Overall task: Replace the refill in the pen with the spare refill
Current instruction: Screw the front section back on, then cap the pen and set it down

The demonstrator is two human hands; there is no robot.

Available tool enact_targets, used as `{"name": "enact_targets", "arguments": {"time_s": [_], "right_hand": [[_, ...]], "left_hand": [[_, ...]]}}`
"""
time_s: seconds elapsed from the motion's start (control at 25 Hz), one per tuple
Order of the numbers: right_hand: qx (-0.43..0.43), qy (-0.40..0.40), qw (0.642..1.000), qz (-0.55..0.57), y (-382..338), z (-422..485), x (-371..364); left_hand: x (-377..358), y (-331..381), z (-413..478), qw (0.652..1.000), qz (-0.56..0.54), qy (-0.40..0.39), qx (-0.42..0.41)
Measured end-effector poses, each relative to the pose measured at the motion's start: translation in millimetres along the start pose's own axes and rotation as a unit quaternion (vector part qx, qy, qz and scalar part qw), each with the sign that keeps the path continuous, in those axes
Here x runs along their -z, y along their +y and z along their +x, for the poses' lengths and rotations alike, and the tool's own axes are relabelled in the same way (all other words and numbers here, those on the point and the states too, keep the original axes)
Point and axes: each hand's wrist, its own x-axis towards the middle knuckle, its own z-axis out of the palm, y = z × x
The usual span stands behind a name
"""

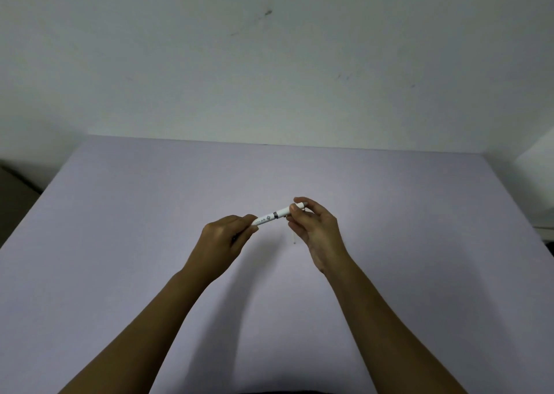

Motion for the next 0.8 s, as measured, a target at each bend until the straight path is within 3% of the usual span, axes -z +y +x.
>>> {"name": "enact_targets", "arguments": {"time_s": [0.24, 0.4, 0.48, 0.56, 0.64, 0.8], "right_hand": [[0.002, -0.01, 1.0, -0.025, 6, 5, -4], [0.004, -0.027, 0.996, -0.08, 8, 17, 0], [-0.007, -0.022, 0.991, -0.135, 16, 26, 6], [0.0, 0.006, 0.959, -0.282, 29, 38, 20], [0.005, 0.05, 0.903, -0.427, 48, 48, 41], [-0.035, 0.044, 0.843, -0.535, 100, 56, 76]], "left_hand": [[-5, 0, -1, 1.0, 0.019, 0.0, 0.007], [-18, -6, 1, 0.992, 0.108, -0.049, 0.037], [-31, -10, 3, 0.99, 0.101, -0.072, 0.07], [-49, -17, 6, 0.981, 0.088, -0.105, 0.138], [-70, -29, 8, 0.963, 0.079, -0.143, 0.213], [-106, -46, 20, 0.925, 0.039, -0.171, 0.338]]}}
